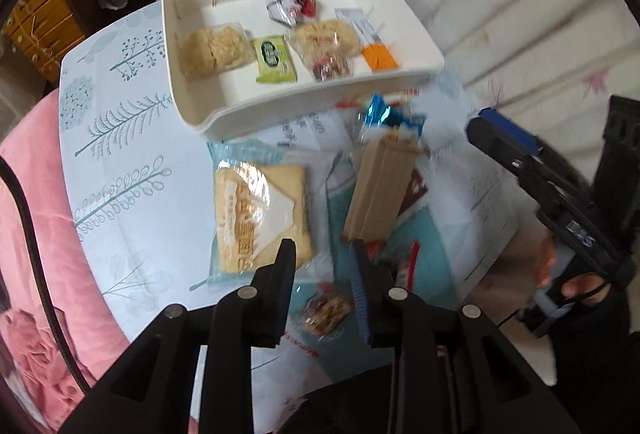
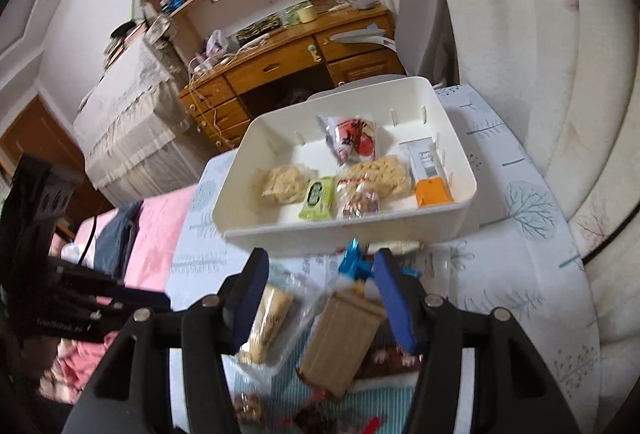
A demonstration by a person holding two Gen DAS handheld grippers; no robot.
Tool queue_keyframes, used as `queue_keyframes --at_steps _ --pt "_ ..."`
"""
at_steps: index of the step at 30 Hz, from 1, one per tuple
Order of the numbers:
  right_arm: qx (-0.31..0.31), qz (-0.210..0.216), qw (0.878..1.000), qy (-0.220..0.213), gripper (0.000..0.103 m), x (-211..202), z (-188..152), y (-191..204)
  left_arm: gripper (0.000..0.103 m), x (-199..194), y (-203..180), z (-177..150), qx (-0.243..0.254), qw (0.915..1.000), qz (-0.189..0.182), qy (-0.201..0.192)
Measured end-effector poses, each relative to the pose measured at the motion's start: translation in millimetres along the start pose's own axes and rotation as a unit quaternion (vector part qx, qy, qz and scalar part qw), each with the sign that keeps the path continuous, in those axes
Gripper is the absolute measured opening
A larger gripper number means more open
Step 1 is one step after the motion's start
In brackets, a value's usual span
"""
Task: Organize snacks
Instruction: 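Move the right tool to the dark zip bag while the left moves to the walnut bag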
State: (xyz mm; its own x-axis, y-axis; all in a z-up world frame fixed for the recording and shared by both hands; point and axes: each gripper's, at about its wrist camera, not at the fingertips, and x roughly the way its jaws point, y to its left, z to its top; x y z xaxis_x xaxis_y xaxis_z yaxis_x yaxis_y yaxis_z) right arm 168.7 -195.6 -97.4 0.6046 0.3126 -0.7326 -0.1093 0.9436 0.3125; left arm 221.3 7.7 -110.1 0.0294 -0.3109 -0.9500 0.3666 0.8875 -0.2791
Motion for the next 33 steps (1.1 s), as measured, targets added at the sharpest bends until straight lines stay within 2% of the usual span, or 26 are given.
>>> queue_keyframes --at_steps 4,8,11,14,16,20,24,27,33 --pt "-0.024 0.006 1.000 0.010 0.063 -12.6 -21.8 13.1 0.037 9.1 -2.4 -16.7 0.003 0.9999 0.000 0.012" --pt "-0.044 -0.011 0.999 0.021 0.063 -18.6 -44.5 24.7 0.058 21.9 -2.2 -34.8 -0.010 0.9996 0.016 0.023" --pt "-0.064 -0.015 0.997 0.028 0.063 -21.6 -62.3 34.6 0.062 33.1 0.0 -47.9 -0.022 0.9992 0.019 0.026" --pt "-0.088 -0.020 0.995 0.041 0.063 -22.0 -80.8 42.7 0.069 48.3 0.2 -62.7 -0.033 0.9985 0.020 0.039" --pt "-0.106 -0.024 0.993 0.044 0.064 -22.4 -95.8 48.6 0.070 58.7 -2.3 -72.7 -0.029 0.9982 0.026 0.046" --pt "-0.148 -0.041 0.987 0.051 0.073 -18.4 -124.9 56.5 0.071 74.7 -6.8 -89.8 -0.018 0.9981 0.036 0.046" --pt "-0.194 -0.051 0.977 0.068 0.073 -8.8 -152.3 61.0 0.071 87.6 -12.7 -99.7 -0.002 0.9978 0.051 0.041" --pt "-0.233 -0.068 0.967 0.075 0.073 2.6 -172.0 63.0 0.071 98.8 -17.6 -103.7 0.007 0.9981 0.048 0.039" --pt "-0.295 -0.092 0.948 0.079 0.073 21.3 -191.4 65.4 0.071 115.4 -18.3 -100.4 0.006 0.9979 0.051 0.040"
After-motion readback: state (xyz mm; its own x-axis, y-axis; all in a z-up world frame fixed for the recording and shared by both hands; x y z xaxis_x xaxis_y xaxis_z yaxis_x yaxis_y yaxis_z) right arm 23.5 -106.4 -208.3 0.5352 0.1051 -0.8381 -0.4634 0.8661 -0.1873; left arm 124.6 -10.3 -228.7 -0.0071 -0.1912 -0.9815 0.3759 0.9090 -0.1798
